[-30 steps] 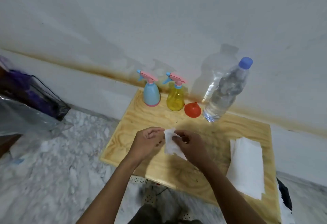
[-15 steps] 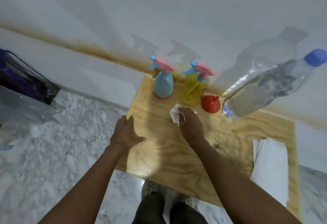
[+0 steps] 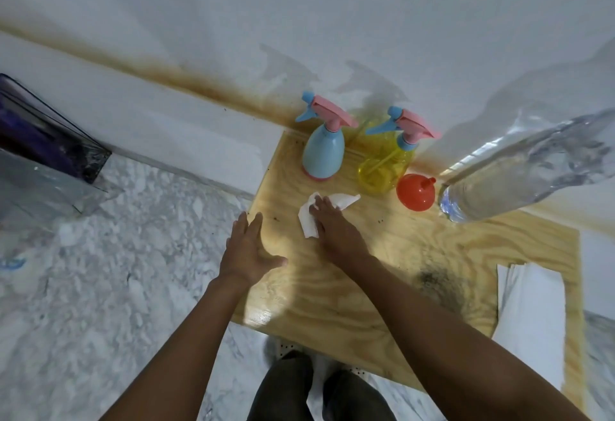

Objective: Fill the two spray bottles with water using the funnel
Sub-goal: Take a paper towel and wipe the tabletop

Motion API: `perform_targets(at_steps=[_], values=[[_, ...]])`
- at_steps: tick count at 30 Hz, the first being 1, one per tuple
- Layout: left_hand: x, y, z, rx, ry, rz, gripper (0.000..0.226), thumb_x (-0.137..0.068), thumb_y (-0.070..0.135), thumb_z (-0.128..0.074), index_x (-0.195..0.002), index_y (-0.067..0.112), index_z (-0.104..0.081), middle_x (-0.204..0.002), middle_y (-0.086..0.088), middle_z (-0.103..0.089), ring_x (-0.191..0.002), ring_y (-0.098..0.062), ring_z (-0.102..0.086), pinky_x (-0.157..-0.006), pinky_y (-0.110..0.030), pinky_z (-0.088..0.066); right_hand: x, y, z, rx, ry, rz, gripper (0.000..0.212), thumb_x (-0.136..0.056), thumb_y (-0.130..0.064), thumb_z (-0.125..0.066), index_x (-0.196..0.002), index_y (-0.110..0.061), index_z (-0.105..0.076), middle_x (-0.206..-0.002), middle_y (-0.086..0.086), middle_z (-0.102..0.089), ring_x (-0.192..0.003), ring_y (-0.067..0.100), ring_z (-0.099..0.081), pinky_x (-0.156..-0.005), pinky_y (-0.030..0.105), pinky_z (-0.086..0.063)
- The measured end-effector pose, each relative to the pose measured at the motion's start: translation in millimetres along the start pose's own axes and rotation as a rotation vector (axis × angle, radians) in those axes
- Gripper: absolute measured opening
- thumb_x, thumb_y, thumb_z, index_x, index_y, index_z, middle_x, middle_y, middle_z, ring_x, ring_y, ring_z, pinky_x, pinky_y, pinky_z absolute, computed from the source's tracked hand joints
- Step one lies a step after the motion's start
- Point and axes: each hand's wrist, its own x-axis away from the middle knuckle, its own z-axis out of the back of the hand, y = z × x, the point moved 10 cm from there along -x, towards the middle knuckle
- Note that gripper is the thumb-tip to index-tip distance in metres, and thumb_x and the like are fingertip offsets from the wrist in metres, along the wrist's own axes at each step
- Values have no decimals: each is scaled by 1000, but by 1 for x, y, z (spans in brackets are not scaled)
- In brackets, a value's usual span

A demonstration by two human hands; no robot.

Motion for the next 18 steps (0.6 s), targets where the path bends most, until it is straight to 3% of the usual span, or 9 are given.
perform_targets(at_steps=[2,4,7,10,12,15,18], values=[[0,1,0,2,3,1,118,-67,48,-86,-158,24,-14,-167,-4,4,-154,-23,-2,-124,-50,-13,-3,-2,4,26,32,-16,49,-102,-16,-32,-150,-6,-34,-160,13,-27,-148,29,-27,-119,50,-27],[-1,1,0,1,6,3,118,-68,48,-86,-158,24,-14,-167,-4,4,-154,-23,-1,-124,-49,-10,-9,-10,-4,15,7,15,53,-99,-25,-27,-146,-3,-40,-153,22,-38,-139,40,-40,-109,56,-39],[-1,1,-1,-1,9,7,117,-69,47,-86,-158,25,-14,-167,-3,5,-155,-22,2,-125,-48,-7,-14,-24,-20,98,-76,63,57,-97,-28,-21,-143,-5,-45,-151,25,-39,-140,43,-38,-110,56,-35],[-2,0,-2,-10,10,4,117,-69,48,-85,-158,24,-14,-167,-4,5,-155,-22,3,-124,-48,-5,-9,-35,-20,148,-9,108,41,-96,-8,-48,-136,-4,-53,-145,24,-48,-134,41,-47,-104,53,-46],[-2,0,-2,-13,7,3,117,-69,48,-85,-158,24,-13,-167,-5,5,-154,-22,6,-123,-49,-4,0,-33,-23,125,26,134,46,-88,2,-63,-132,-7,-57,-143,19,-52,-132,35,-51,-96,45,-54],[-2,0,-3,-17,-2,2,116,-71,47,-84,-158,23,-11,-167,-5,8,-154,-22,11,-122,-48,-1,23,-25,-21,88,43,142,55,-81,6,-70,-131,-14,-61,-142,10,-55,-129,23,-56,-78,33,-61],[-1,3,-4,-47,-24,5,115,-74,46,-82,-158,22,-8,-166,-7,12,-153,-25,14,-122,-48,2,35,-7,-6,83,113,78,54,-75,4,-75,-125,-14,-66,-134,6,-63,-108,20,-69,-60,27,-59]])
